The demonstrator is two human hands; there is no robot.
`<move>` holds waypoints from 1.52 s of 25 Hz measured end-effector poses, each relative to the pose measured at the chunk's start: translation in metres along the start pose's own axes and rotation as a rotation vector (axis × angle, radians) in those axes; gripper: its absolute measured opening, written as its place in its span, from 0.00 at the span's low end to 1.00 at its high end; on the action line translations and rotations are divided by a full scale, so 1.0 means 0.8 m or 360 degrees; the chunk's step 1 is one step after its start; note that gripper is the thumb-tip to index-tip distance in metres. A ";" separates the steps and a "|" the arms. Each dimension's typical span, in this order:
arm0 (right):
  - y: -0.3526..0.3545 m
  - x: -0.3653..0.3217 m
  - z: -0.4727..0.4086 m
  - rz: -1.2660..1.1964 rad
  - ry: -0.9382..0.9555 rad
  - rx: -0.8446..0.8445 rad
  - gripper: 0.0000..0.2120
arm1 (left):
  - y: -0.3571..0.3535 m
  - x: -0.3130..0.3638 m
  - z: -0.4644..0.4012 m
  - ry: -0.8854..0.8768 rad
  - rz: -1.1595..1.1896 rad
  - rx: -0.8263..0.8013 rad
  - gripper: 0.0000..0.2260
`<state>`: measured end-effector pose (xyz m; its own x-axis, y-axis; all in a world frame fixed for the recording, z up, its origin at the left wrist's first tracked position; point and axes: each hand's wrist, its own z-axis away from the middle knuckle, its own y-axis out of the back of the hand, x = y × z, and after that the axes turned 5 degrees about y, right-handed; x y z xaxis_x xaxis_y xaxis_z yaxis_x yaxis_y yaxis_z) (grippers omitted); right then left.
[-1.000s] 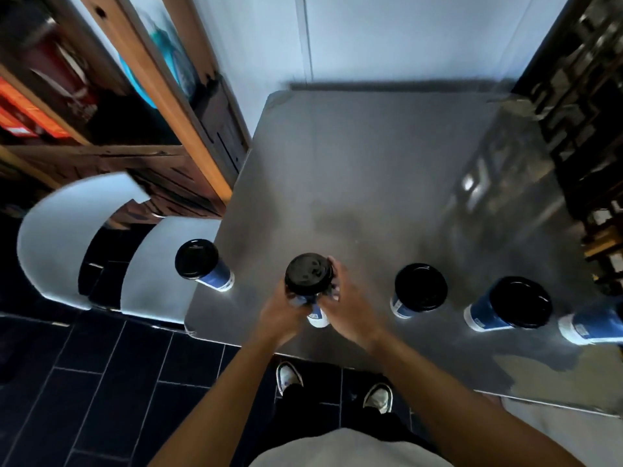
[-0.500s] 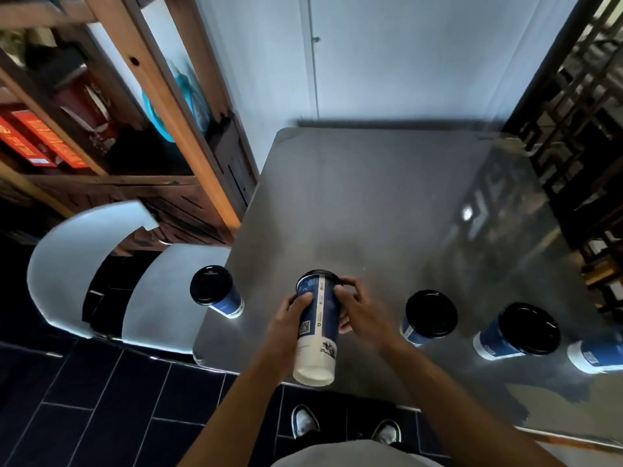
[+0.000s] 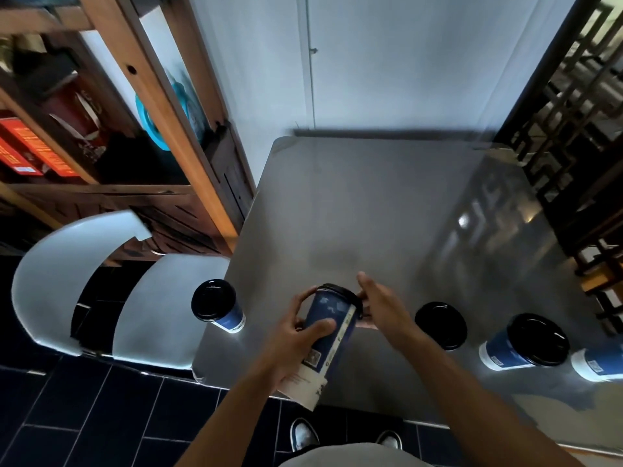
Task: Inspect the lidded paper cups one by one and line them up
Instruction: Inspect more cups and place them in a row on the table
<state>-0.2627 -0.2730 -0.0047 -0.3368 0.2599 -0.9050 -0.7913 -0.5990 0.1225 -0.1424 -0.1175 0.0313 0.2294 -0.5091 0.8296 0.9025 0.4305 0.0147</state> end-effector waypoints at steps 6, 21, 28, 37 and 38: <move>0.000 -0.040 0.006 0.0048 0.0071 -0.0535 0.22 | -0.001 0.006 0.005 -0.0483 -0.0810 0.0007 0.41; -0.024 -0.013 0.007 0.0237 0.0177 -0.0250 0.17 | -0.023 0.001 -0.005 0.0151 -0.0770 -0.0022 0.24; -0.011 -0.014 0.009 0.0039 0.0171 -0.0375 0.15 | -0.028 0.009 -0.011 0.0138 -0.1096 0.0063 0.30; -0.005 -0.017 0.007 0.0081 0.0287 -0.0475 0.19 | -0.029 0.019 -0.015 0.0144 -0.1092 -0.0019 0.31; -0.004 -0.019 0.007 0.0082 0.0285 -0.0480 0.18 | -0.030 0.018 -0.016 0.0138 -0.1056 -0.0012 0.31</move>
<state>-0.2578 -0.2708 0.0106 -0.2565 0.1028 -0.9611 -0.5802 -0.8117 0.0680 -0.1564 -0.1449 0.0361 -0.3471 -0.7224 0.5980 0.8647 0.0002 0.5022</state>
